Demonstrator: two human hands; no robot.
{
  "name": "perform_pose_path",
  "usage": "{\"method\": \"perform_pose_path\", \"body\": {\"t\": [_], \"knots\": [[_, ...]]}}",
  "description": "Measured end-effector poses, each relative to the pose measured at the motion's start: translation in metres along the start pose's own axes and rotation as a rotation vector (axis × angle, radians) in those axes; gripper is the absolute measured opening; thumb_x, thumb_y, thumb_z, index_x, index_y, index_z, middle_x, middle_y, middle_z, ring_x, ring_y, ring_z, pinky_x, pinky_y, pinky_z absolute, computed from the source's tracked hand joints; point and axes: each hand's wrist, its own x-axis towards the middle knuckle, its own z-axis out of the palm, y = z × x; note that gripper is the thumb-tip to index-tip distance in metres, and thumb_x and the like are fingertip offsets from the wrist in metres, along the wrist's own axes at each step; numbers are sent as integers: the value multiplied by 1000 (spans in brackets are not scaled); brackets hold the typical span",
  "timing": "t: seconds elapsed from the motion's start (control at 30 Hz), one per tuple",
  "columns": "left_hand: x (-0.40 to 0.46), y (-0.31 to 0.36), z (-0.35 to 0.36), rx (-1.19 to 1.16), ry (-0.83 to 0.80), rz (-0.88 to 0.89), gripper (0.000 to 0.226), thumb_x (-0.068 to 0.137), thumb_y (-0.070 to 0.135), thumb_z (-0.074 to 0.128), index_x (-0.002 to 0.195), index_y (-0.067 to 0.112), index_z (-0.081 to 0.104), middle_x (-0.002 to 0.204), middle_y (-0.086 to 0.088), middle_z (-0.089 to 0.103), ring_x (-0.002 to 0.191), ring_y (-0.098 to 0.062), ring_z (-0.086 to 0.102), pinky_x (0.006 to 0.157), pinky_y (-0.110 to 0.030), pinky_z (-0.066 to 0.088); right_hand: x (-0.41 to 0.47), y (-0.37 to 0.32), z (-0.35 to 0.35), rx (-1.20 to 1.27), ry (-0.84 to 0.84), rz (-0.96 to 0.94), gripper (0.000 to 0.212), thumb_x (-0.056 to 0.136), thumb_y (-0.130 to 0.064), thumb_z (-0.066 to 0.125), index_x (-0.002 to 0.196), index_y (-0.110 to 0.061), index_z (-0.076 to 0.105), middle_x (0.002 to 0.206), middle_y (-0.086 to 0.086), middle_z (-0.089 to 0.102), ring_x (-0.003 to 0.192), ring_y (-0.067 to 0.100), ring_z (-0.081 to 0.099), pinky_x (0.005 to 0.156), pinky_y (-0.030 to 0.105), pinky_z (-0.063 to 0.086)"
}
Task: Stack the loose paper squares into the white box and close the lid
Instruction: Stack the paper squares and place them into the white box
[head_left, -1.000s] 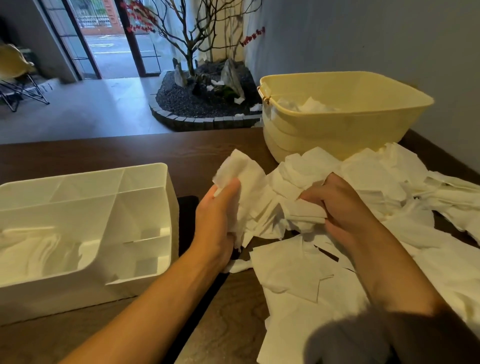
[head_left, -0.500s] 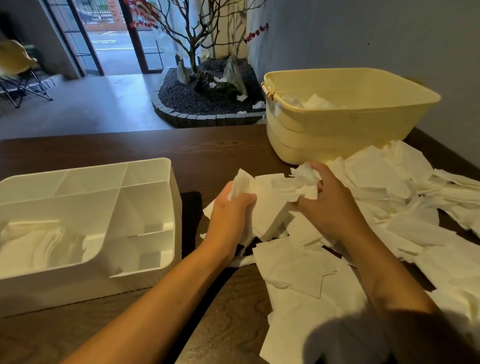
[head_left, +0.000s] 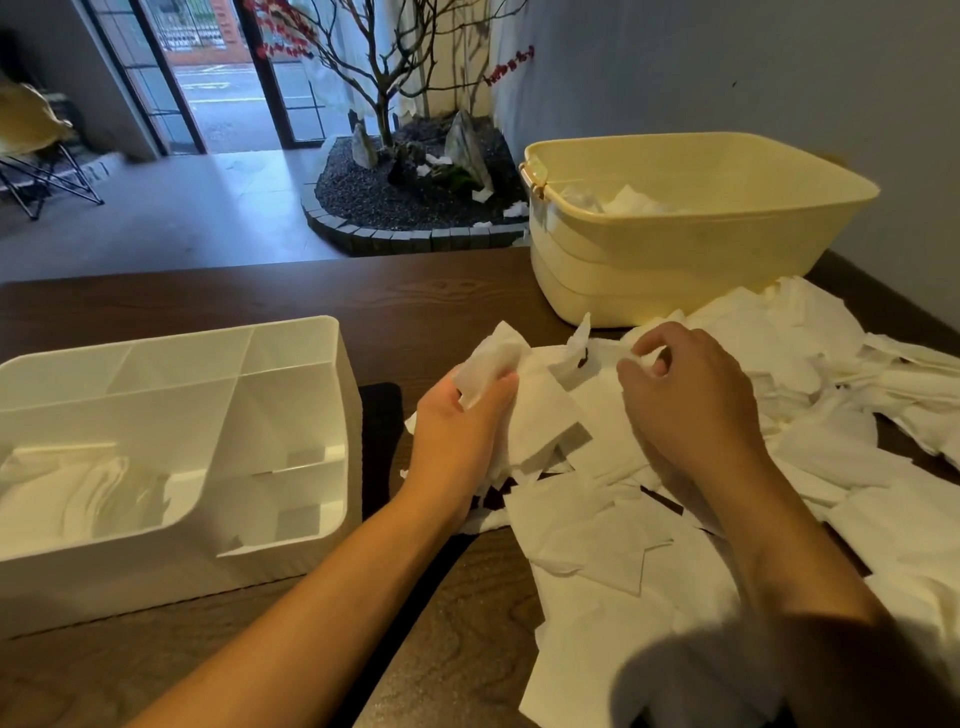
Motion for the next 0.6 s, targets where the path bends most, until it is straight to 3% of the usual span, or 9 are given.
{"method": "perform_pose_path", "body": {"t": [0.13,0.23,0.3,0.43,0.5,0.6], "knots": [[-1,-3,2,63,-56,64,17,99,18,58,109,30,66,106,-2,74,100,-18,70,86,-35,58,-6,-2,2,-221,-316,54,50,90,-62,56,124,-25,54,116,-1,61,90,16,50,74,30,41],[-2,-6,3,134,-88,126,17,101,17,55,108,28,66,98,5,72,93,-10,68,77,-24,57,-6,-1,6,-149,-346,20,50,90,-64,54,123,-27,57,117,-1,64,95,19,56,79,30,40],[-2,-6,4,133,-73,128,18,101,17,54,108,29,65,97,8,71,92,-6,67,74,-18,57,-3,0,6,-39,-361,33,43,88,-59,62,117,-27,60,105,-3,62,91,18,56,78,29,40],[0,-6,2,98,62,134,18,101,17,55,112,28,64,96,10,70,89,-1,68,67,-15,53,-3,2,7,68,-271,-36,26,88,-42,71,108,-25,68,92,-5,64,77,10,55,65,26,40],[1,-3,1,-18,147,67,17,101,21,56,108,34,63,97,7,72,90,-7,70,73,-24,58,-4,2,8,89,-163,-101,22,93,-41,66,106,-24,71,90,-5,66,70,6,51,56,20,33],[8,1,-2,-309,226,-129,14,100,27,58,112,35,61,103,-1,74,96,-20,73,78,-38,61,-4,-2,7,73,-19,-168,20,95,-40,63,102,-25,74,90,-4,66,70,7,49,55,19,30]]}}
